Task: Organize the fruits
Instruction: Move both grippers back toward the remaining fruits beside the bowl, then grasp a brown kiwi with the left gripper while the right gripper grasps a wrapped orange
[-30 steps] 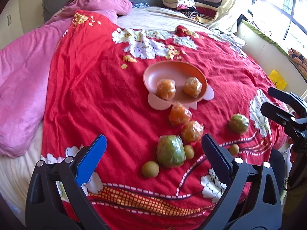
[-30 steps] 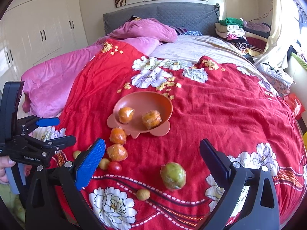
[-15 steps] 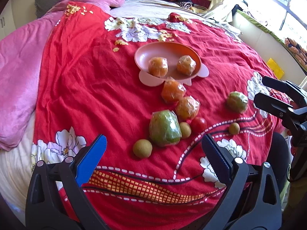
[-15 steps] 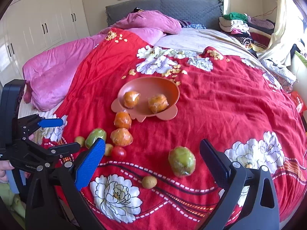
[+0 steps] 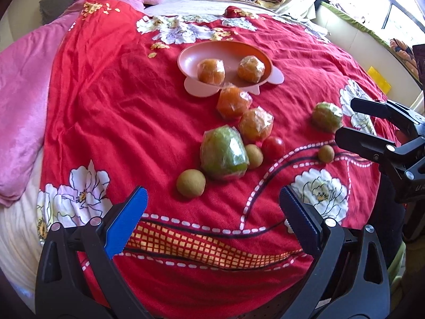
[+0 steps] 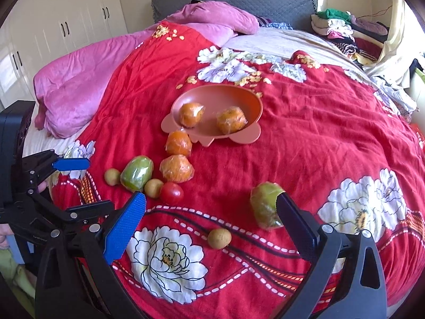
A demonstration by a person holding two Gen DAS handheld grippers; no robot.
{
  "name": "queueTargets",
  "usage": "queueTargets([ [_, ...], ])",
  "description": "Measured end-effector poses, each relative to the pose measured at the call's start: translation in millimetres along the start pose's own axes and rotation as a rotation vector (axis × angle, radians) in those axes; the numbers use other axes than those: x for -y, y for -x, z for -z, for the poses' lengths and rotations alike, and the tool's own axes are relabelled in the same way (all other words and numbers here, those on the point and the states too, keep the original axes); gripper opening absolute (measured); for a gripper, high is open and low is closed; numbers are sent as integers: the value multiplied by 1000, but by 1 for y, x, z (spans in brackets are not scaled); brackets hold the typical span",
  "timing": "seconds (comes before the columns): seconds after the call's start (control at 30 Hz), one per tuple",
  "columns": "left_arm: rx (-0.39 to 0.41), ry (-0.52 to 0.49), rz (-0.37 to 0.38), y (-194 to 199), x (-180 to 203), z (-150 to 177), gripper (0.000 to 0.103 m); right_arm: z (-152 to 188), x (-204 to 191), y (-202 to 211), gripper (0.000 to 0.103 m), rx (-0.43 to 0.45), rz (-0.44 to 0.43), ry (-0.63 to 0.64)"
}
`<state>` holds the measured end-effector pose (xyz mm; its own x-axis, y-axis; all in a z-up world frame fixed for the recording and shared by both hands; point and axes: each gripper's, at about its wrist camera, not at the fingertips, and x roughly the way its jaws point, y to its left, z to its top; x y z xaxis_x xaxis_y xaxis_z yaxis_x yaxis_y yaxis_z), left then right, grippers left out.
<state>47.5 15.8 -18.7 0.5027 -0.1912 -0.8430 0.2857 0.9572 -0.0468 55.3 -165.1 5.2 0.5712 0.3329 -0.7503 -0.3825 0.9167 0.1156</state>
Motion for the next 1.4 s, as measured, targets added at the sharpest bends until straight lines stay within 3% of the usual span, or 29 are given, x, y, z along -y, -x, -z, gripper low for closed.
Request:
queueTargets([
  [0.33,-4,11,-5,-7,-17,1,92,1,-4,-22,98,-45,-17,15],
  [0.73,-34,2,14,-23,-32,-3,59,-10,-9,-42,98,-67,-43,26],
  [1.0,-33,-12,54,-27,-32,-7,51,-22,-9,-58,97,-79,-66,10],
  [1.1,-38,-18,62,-29,-32,-7,47,-27,-12,-68,75,-101,-88,10],
  [1.2,-41,-29,72,-29,-33,-8,41,-30,-14,-77,72,-120,-97,13],
  [1.33,-46,-32,78,-28,-38,-8,32,-30,-18,-86,56,-148,-135,21],
  [1.4,-44,-40,84,-26,-38,-10,29,-30,-19,-91,52,-159,-151,23],
])
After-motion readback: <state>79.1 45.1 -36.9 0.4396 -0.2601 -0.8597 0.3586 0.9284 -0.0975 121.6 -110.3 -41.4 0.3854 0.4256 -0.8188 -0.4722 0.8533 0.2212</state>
